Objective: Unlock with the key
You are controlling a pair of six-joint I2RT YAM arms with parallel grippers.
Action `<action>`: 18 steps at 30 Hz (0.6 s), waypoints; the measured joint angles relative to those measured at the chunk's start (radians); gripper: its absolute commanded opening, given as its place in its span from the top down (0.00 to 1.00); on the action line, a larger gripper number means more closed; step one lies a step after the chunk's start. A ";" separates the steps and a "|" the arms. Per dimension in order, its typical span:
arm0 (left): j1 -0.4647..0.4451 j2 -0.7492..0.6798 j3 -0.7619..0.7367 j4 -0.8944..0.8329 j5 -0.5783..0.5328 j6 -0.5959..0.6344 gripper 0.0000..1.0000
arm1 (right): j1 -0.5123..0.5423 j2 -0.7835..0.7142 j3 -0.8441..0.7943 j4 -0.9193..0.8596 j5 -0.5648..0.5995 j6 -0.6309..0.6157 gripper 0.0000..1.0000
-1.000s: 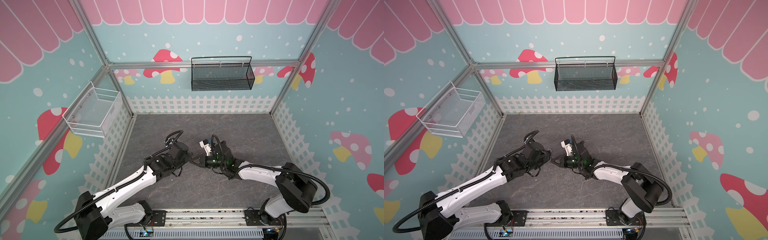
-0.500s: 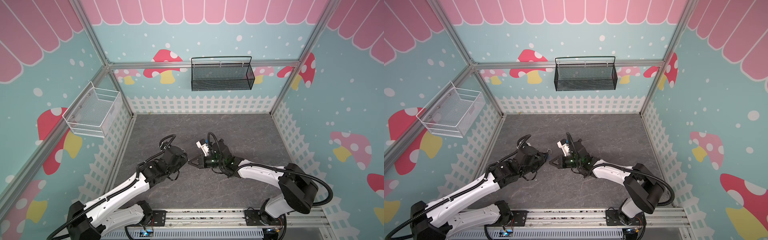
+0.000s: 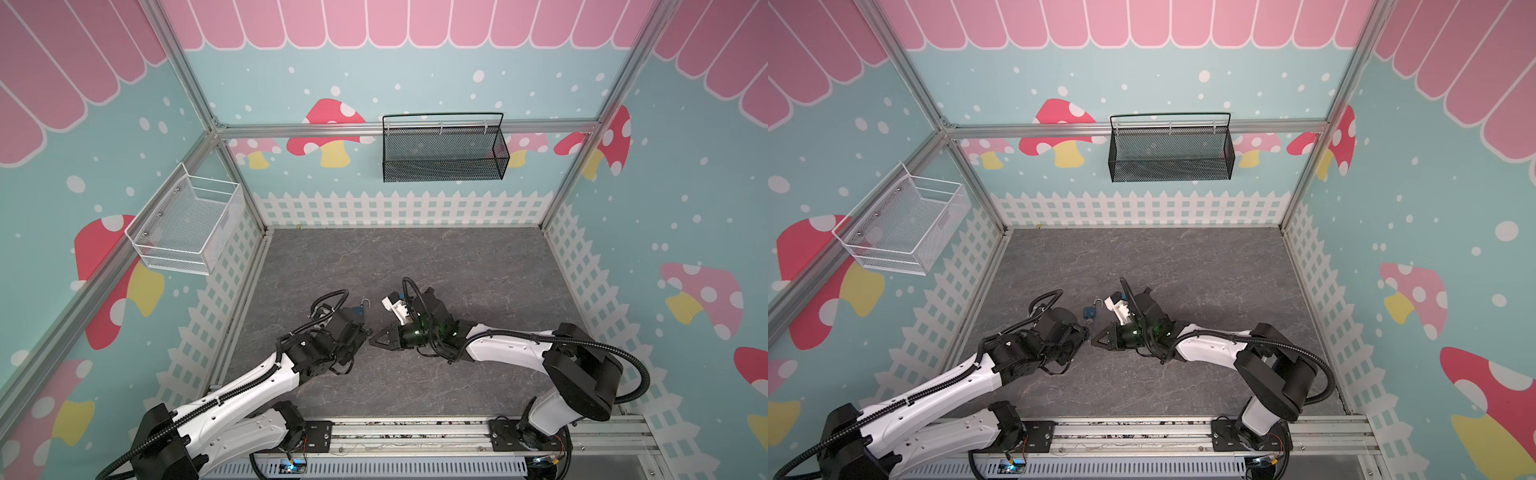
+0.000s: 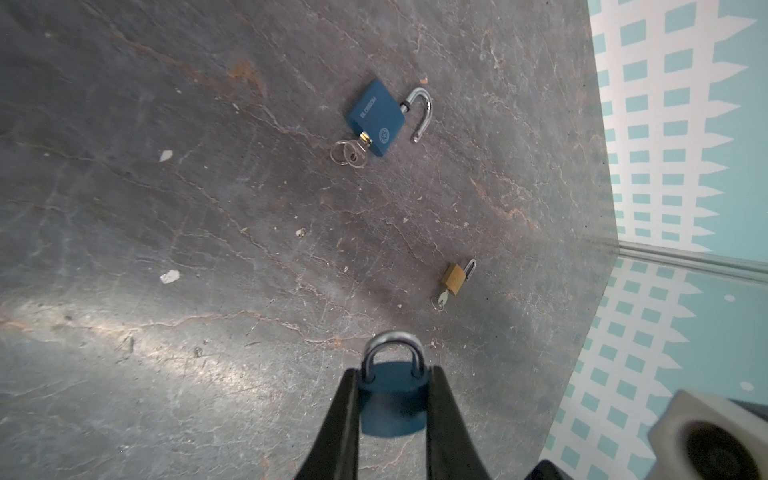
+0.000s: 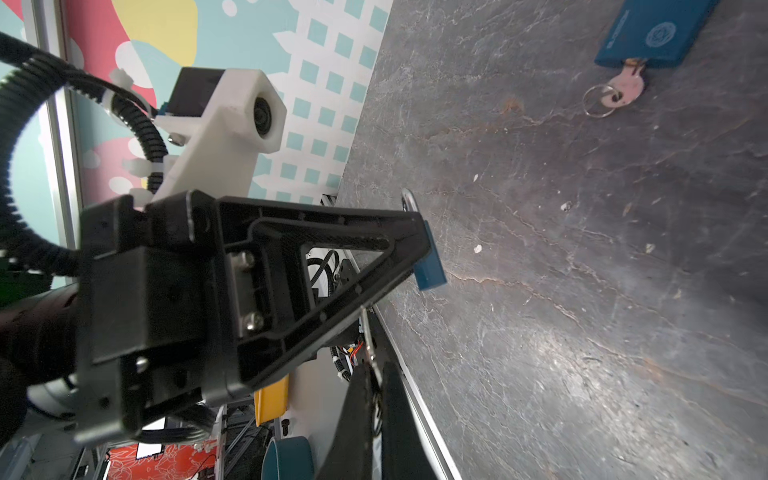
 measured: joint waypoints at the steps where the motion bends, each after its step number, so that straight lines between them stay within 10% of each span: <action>1: 0.000 0.000 -0.001 -0.002 -0.003 -0.012 1.00 | 0.000 0.000 -0.010 0.001 0.001 0.004 1.00; 18: 0.000 0.011 -0.005 -0.010 -0.008 -0.080 1.00 | 0.000 0.111 -0.020 0.082 -0.035 0.073 1.00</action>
